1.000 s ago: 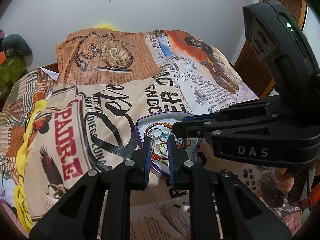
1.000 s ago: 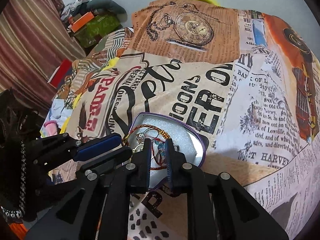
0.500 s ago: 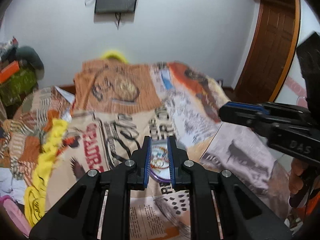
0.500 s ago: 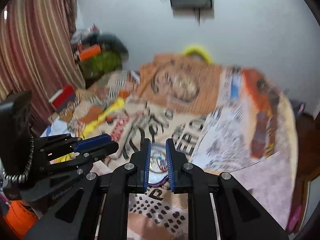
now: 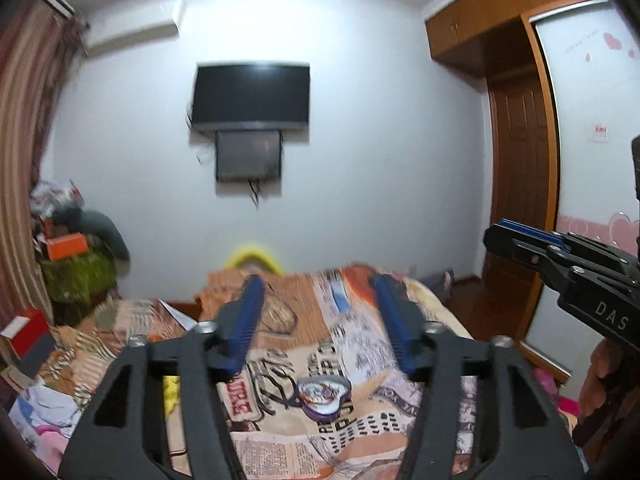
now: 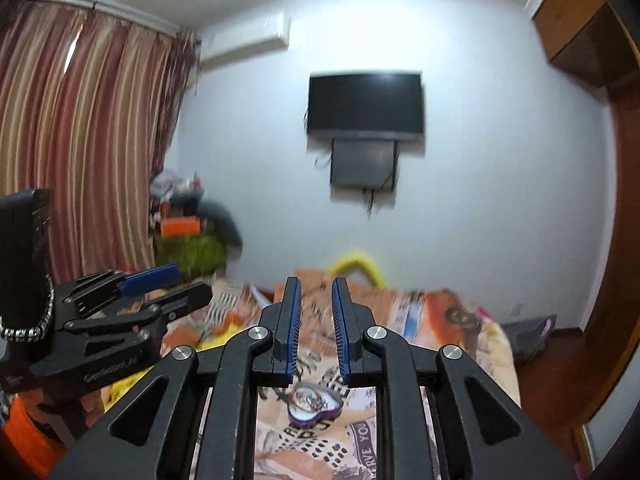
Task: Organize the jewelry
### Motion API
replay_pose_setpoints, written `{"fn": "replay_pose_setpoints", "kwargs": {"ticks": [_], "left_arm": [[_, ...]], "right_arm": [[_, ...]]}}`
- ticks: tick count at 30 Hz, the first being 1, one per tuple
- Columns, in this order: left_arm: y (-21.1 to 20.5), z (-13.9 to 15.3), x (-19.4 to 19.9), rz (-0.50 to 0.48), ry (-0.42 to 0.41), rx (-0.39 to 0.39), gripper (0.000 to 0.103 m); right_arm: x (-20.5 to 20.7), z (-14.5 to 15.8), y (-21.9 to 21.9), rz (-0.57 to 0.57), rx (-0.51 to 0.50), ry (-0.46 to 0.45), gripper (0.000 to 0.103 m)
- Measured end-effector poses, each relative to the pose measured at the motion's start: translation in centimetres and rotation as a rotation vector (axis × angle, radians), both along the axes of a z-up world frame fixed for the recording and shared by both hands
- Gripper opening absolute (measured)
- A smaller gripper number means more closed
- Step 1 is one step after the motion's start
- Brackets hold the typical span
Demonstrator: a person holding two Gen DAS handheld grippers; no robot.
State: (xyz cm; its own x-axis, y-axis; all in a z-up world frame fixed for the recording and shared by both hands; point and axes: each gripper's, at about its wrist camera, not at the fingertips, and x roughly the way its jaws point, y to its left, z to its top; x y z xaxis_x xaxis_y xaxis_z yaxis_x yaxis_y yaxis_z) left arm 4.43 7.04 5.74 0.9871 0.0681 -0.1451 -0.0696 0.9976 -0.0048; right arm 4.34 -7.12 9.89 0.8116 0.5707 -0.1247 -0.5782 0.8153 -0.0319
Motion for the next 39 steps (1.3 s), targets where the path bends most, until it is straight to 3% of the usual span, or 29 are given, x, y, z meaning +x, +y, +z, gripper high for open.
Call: {"fn": "replay_pose_setpoints", "kwargs": {"ticks": [2,4,6,7,11,39], "left_arm": [[-0.6,0.3,-1.6,0.021,-0.032,0.016,0.070],[-1.1,0.4,-2.5,0.036,-0.050,0.029,0.081],[-1.2,0.3,-3.2,0.041,-0.063,0.022,0.095],[-1.1,0.2,-3.4,0.044,-0.065,0.014,0.095],[-1.1,-0.1,-3.9,0.069,-0.055,-0.002,0.097],[-1.6,-0.9,-4.9,0.057,-0.032,0.002,0.099]], "right_arm": [[-1.0,0.1,-0.4,-0.029,0.025,-0.029,0.036],[-1.8,0.1,-0.7,-0.058,0.046,-0.054,0.061],[-2.1,0.0,-0.8,-0.085,0.056,-0.069,0.079],[-2.3,-0.2,-0.8,-0.102,0.061,-0.076,0.087],[-2.8,-0.5,-1.0,-0.155,0.070,-0.073,0.102],[-4.1,-1.7,-2.5,-0.144,0.047,-0.011,0.103]]}}
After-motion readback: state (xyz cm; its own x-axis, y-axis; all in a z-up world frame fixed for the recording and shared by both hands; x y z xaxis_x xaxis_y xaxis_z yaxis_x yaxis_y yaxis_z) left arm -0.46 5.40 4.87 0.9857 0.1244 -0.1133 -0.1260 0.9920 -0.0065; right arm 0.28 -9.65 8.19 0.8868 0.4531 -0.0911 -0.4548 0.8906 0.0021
